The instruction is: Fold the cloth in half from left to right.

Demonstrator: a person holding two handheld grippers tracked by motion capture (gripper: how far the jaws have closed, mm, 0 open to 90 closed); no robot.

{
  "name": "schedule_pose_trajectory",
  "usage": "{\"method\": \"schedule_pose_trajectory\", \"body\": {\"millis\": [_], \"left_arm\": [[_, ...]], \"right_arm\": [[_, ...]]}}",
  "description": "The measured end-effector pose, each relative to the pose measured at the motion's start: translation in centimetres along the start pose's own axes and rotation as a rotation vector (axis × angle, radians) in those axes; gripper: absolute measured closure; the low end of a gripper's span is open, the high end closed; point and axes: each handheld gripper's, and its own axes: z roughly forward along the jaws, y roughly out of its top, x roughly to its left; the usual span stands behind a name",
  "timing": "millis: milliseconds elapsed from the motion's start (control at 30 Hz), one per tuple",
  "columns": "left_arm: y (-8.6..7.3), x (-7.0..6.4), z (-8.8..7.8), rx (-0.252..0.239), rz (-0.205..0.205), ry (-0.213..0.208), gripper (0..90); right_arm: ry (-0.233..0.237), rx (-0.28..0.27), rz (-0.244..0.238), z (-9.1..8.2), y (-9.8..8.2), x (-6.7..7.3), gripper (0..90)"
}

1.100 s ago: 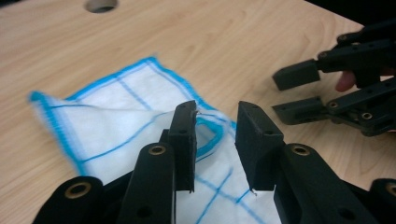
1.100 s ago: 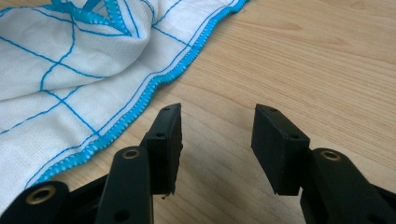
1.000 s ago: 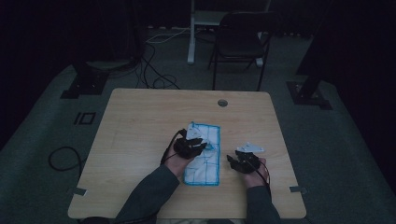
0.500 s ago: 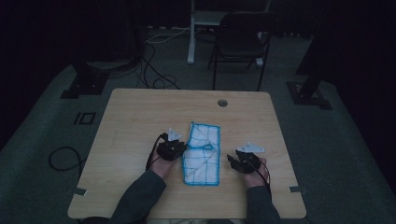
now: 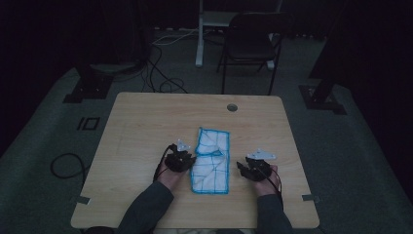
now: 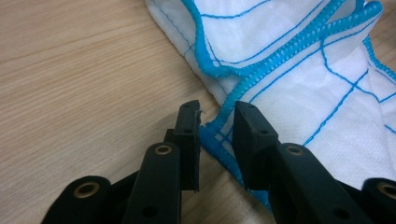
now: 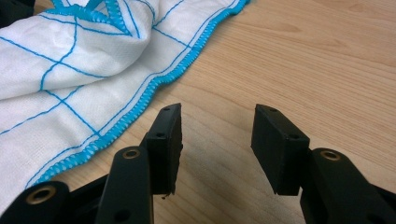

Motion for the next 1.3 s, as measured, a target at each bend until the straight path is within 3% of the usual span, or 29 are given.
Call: {"method": "schedule_pose_trajectory", "body": {"millis": [200, 333, 467, 667, 1033, 1300], "left_arm": [[-0.1, -0.5, 0.1, -0.004, 0.023, 0.026, 72.6], [-0.3, -0.8, 0.1, -0.015, -0.007, 0.004, 86.1], [-0.2, -0.5, 0.0, -0.006, -0.047, -0.025, 88.3], [-0.2, -0.4, -1.2, -0.066, -0.062, -0.05, 88.7], [1.0, -2.6, -3.3, -0.127, 0.007, -0.127, 88.6], [1.2, -6.0, -4.4, -0.15, 0.086, -0.213, 88.2]], "right_arm": [[0.0, 0.0, 0.001, 0.0, 0.0, 0.0, 53.1], [0.0, -0.001, -0.001, 0.0, 0.0, 0.1, 53.1], [-0.001, 0.0, 0.002, 0.0, 0.0, 0.0, 53.1], [0.0, -0.001, 0.002, 0.1, 0.0, -0.1, 53.1], [-0.002, -0.001, 0.003, 0.0, 0.0, 0.0, 53.1], [-0.004, -0.003, 0.003, 0.0, 0.0, 0.0, 53.1]]}}
